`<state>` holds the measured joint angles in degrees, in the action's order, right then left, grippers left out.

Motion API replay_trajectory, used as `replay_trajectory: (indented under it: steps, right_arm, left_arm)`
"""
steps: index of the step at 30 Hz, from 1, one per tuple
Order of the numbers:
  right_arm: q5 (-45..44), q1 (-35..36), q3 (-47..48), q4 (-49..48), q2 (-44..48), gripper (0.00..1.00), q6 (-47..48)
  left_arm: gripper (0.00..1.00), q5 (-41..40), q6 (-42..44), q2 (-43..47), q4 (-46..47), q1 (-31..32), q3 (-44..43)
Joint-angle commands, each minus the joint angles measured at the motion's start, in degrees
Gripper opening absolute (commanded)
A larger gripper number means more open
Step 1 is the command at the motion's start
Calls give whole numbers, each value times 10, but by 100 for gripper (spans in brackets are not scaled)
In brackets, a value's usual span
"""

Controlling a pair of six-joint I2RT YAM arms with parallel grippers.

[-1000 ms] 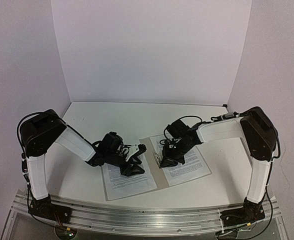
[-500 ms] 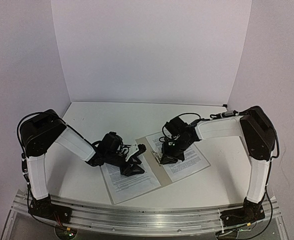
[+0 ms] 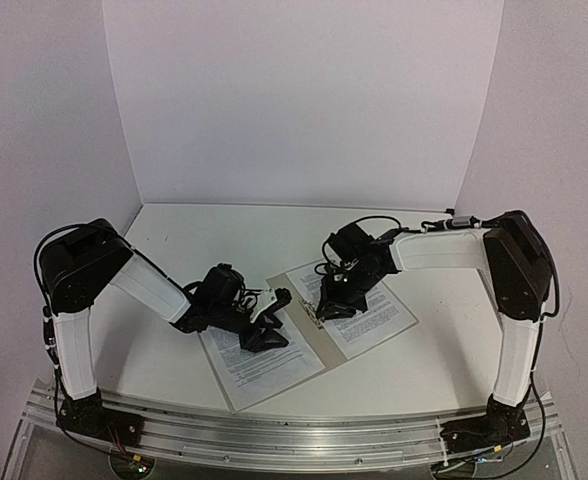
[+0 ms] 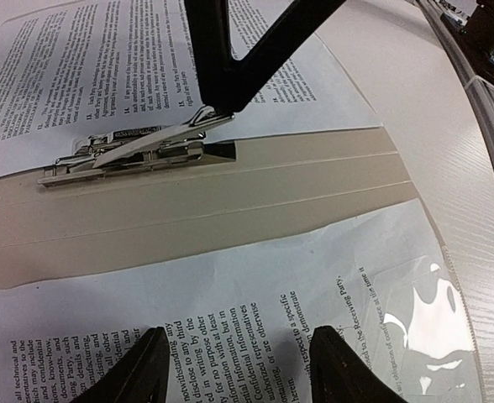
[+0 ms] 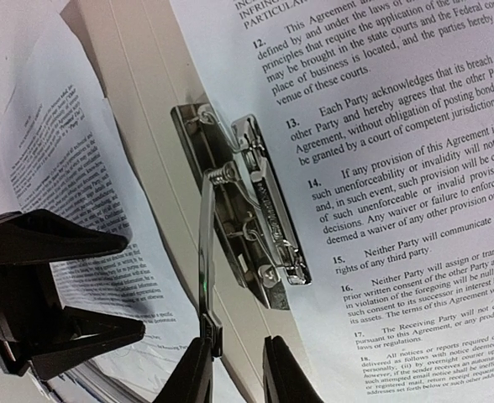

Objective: Put the files into the folder

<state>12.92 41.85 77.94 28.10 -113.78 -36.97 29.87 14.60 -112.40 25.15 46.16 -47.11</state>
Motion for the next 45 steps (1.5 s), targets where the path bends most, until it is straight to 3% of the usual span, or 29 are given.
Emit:
replay_trajectory:
  steps: [1, 12, 20, 25, 29, 34, 42, 45]
  right_arm:
    - [-5, -5, 9, 7, 8, 24, 6]
    - [32, -5, 13, -41, 21, 27, -1]
    - [37, -5, 7, -52, 12, 36, -6]
    - [40, -5, 12, -54, 10, 32, -8]
    - [39, -5, 28, -54, 7, 21, -8]
    - [27, -5, 8, -53, 8, 15, -14]
    - [15, -5, -41, -52, 9, 12, -29]
    - [14, -5, -61, -53, 8, 18, -37]
  left_arm:
    - [57, -22, -7, -20, -89, -6, 29]
    - [54, -20, -10, -18, -82, -8, 35]
    - [51, -16, -11, -18, -79, -11, 37]
    - [51, -15, -11, -19, -77, -12, 38]
    - [51, -15, -11, -18, -76, -12, 38]
    - [51, -15, -13, -16, -73, -13, 40]
    - [51, -14, -13, -15, -71, -14, 41]
    - [51, -15, -13, -16, -71, -14, 41]
